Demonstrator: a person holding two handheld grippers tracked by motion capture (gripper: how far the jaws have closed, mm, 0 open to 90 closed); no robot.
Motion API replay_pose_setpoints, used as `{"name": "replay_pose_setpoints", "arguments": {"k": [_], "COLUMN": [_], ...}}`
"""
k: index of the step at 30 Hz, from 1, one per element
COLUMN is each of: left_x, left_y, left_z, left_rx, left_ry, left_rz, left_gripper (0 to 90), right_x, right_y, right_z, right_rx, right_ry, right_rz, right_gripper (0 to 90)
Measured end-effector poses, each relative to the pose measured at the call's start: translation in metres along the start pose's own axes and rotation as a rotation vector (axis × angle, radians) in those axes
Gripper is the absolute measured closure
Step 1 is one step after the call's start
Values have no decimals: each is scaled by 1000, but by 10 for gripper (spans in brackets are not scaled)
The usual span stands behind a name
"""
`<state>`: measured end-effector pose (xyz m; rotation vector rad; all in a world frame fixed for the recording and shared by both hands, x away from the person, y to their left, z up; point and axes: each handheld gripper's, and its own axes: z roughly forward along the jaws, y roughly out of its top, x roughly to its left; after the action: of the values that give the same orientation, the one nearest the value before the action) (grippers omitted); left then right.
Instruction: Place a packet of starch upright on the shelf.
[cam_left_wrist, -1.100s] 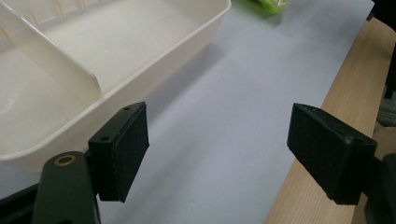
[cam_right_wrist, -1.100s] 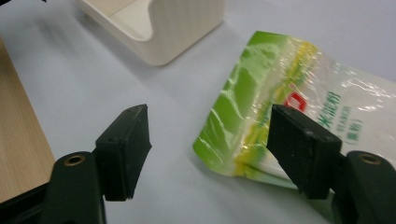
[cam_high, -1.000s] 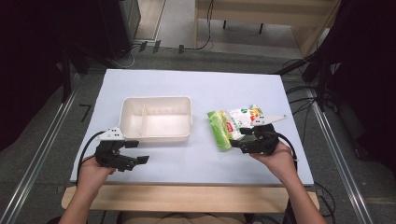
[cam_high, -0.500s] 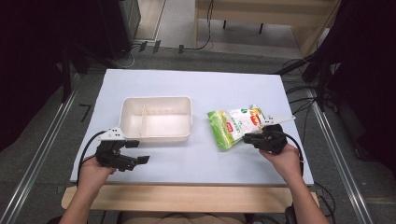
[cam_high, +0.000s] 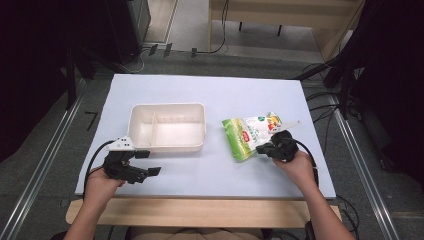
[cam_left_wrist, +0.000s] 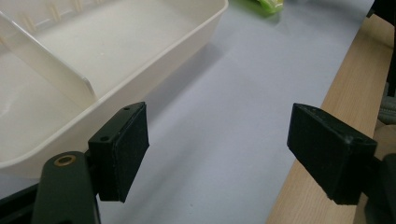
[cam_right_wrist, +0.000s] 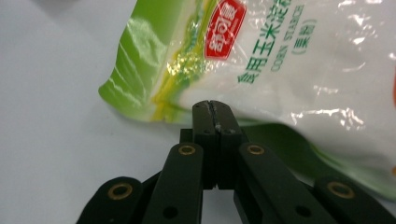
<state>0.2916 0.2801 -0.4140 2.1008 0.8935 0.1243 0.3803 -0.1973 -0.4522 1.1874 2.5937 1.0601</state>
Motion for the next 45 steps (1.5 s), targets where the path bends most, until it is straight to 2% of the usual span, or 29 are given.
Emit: {"name": "replay_pose_setpoints", "arguments": {"k": [4,7,9,10,12,15,16,19,21,23,24,31,36,40,42,45], "left_x": [-1,-1,-1,0,0,-1,-1,-2,-2,-2,-2,-3,-2,-2,-3,-4], "left_y": [0,0,-1,-1,-1,-1,-1,-1,-2,-3,-4,-7,-11,-11,-11,-11], "left_z": [1,0,-2,-3,-4,-4,-4,-5,-4,-4,-5,-8,-11,-12,-13,-13], "left_rx": [6,2,5,-10,-11,-15,-27,-23,-15,-13,-17,-9,-9,-6,-20,-17], "left_ry": [2,-3,6,3,6,13,16,16,16,18,18,32,33,36,35,38], "left_rz": [3,5,5,-2,-3,-1,4,6,3,3,-1,-7,-13,-15,-15,-11], "left_gripper": [214,214,214,214,214,214,214,214,214,214,214,214,214,214,214,214], "right_x": [0,3,1,-4,-9,-12,-14,-14,-11,-10,-9,-3,0,1,3,0], "right_y": [7,8,7,1,-6,-12,-11,-5,5,7,10,30,48,51,52,55], "right_z": [1,1,-1,-5,-5,-5,0,3,13,16,21,34,48,49,39,20], "right_rx": [-16,8,5,24,42,69,66,48,65,80,85,88,85,92,81,17], "right_ry": [-9,8,15,27,32,24,0,-23,-57,-59,-63,-61,-26,21,54,54], "right_rz": [1,-41,-46,-24,-8,15,25,31,23,23,5,-8,-8,-18,-21,-20], "right_gripper": [900,900,900,900,900,900,900,900,900,900,900,900,900,900,900,900]}}
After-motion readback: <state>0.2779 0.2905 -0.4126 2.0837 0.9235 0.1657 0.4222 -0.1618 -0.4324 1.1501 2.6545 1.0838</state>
